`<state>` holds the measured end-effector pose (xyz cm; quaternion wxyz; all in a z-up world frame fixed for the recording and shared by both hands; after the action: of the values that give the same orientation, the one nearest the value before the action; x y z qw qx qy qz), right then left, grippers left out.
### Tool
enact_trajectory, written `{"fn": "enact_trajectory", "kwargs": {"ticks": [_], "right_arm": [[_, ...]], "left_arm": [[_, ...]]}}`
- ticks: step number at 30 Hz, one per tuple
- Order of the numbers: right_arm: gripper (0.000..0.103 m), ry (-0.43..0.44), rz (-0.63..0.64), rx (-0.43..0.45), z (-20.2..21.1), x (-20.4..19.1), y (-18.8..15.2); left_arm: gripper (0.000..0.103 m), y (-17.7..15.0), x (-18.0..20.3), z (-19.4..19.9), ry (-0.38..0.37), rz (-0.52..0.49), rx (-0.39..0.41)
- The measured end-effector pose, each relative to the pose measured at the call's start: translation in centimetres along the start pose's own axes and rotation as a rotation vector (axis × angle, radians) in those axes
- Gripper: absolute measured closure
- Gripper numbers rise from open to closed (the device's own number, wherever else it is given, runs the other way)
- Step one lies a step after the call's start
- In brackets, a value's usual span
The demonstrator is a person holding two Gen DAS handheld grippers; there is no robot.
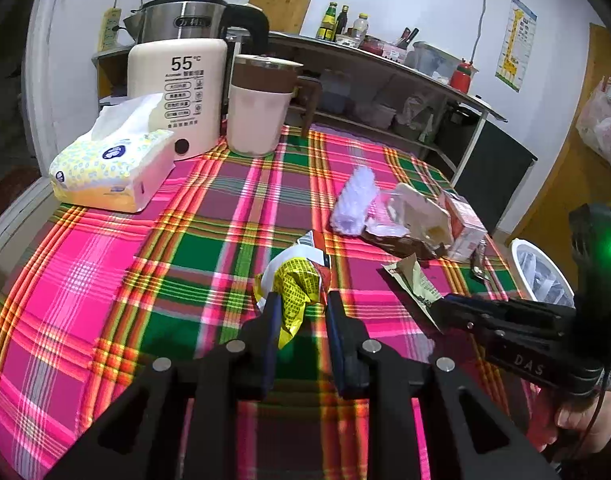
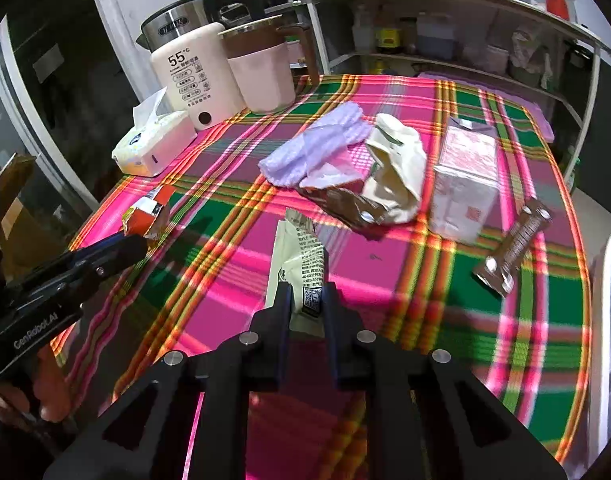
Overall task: Collect trash
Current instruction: 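Grasp the yellow snack wrapper with the left tool while the right tool grasps the green wrapper, then carry the yellow wrapper with the left tool while the right tool carries the green wrapper over the bin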
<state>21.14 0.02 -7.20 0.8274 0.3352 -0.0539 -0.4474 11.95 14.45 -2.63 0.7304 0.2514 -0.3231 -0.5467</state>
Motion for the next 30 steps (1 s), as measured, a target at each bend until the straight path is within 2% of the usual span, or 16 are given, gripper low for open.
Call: {"fn": "enact_trajectory", "kwargs": {"ticks": [17, 30], "right_arm": [[0.087, -0.071, -0.071, 0.108, 8.9, 3.1, -3.7], [0.087, -0.144, -0.175, 0.176, 14.4, 8.4, -6.6]], "left_arm": [[0.080, -0.7, 7.7, 1.7, -0.109, -0.100, -0.005], [0.080, -0.7, 15.1, 1.2, -0.209, -0.203, -0.027]]}}
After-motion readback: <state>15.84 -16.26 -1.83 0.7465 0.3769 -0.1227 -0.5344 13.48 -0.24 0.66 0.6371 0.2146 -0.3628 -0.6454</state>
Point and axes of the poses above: each gripper's, at about its wrist camera, not at the fingertips, and z roughly against the way its jaws point, x to its right, y to its top, the point moved 1 cm from there along -z, roughly the way its jaws point, and after that the axes turned 1 degree about y, right-handed, at the moved point
